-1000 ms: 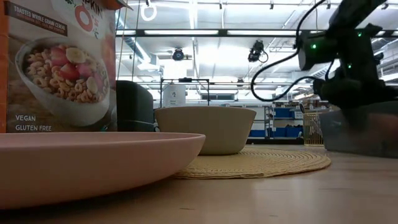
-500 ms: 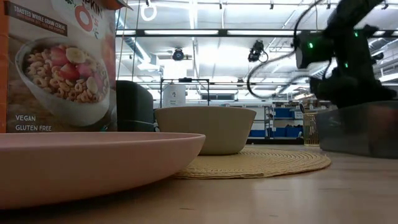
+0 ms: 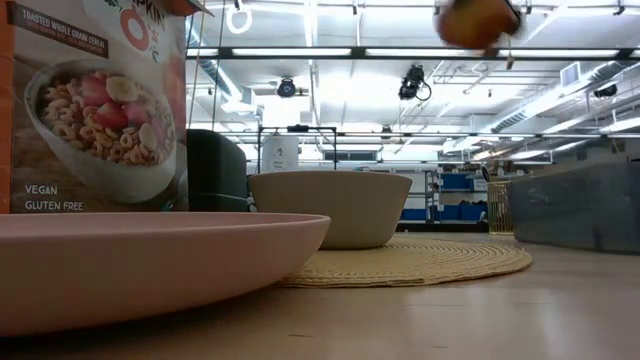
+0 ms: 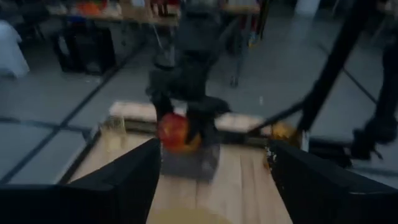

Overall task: Arrange a breakfast setting
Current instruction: Put the apple on the top left of the gray bowl on the yellow placemat

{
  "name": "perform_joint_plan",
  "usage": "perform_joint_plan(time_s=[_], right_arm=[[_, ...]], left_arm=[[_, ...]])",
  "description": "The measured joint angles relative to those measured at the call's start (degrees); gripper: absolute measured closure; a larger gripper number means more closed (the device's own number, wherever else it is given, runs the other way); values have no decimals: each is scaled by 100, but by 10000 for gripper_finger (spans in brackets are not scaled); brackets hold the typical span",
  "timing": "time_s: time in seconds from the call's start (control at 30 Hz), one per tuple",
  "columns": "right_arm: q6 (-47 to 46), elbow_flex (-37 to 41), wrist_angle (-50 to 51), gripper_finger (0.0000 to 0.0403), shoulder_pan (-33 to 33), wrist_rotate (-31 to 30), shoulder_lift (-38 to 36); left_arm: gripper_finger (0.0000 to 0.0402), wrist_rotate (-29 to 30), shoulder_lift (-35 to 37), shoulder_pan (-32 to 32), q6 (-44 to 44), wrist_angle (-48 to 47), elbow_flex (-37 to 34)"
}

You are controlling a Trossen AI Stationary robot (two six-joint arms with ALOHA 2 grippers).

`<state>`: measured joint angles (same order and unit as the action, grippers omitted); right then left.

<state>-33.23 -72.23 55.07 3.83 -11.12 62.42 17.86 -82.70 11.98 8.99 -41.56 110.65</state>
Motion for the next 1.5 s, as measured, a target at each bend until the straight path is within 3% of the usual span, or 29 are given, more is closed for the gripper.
perform_joint_plan(time_s=[0.2, 0.3, 0.37, 0.73, 1.23, 1.5], right_arm=[[1504, -164, -2723, 63, 886, -644, 127], [1882, -162, -3292, 63, 1044, -774, 371], [2016, -161, -3557, 63, 1074, -751, 535], [2405, -157, -3986, 63, 1034, -722, 832], [2553, -155, -3893, 62, 910, -663, 873], [2577, -155, -3816, 44, 887, -661, 873]], left_arm=[[113, -242, -43, -412, -273, 2186, -1176], [122, -602, -179, -496, -396, 3523, -1730], [128, -636, -330, -539, -386, 3845, -1922], [191, -641, -699, -610, -180, 3960, -2011], [376, -1298, -739, -813, -69, 3821, -2004], [384, -1332, -743, -813, -50, 3750, -1982]])
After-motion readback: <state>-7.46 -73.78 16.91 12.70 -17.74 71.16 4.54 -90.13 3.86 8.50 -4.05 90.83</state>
